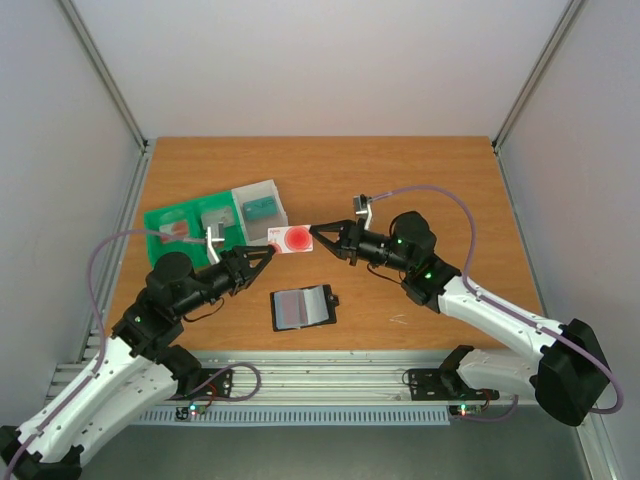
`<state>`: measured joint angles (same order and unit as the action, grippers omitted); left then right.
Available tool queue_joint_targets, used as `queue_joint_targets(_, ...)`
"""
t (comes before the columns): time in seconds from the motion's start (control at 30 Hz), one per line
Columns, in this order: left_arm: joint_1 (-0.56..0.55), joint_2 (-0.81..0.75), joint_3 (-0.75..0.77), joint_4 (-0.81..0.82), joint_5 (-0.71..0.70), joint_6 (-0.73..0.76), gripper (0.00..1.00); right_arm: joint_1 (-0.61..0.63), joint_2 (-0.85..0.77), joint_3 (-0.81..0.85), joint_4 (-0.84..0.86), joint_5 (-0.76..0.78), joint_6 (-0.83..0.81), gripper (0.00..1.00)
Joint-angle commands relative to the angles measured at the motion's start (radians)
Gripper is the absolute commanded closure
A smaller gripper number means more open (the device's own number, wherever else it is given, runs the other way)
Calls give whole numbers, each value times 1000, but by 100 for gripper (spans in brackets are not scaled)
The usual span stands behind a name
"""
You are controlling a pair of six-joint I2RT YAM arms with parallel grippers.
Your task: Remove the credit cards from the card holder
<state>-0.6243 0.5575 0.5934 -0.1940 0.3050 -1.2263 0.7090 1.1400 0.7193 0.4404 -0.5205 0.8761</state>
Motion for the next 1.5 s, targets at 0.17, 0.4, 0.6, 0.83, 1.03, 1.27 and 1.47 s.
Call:
queue_joint_targets(0.17,-2,12,-7,95,-22,-25,90,7,10,-15,61,-9,24,99)
queue_joint_targets(0.4,-2,-6,3,17,-73,43,100,5,34,-45,121,-44,28,98)
queue_joint_targets(0.6,13,16,104,-153,-136,219,100,-4,13,-93,100,-65,-16,65)
queue_joint_targets(0.83,143,127,234,-276,-53,415,100,-8,-51,-112,35,-92,-90,20)
queue_joint_targets(1.03,317,233,271,-253,130,463,99,-8,-74,-116,-22,-106,-126,2)
queue_joint_targets(1.27,515,329,334,-282,273,558,100,-8,-82,-124,-54,-144,-132,2)
queue_joint_targets(1.47,720,415,338,-276,404,606,100,-12,-83,-112,-101,-183,-153,2)
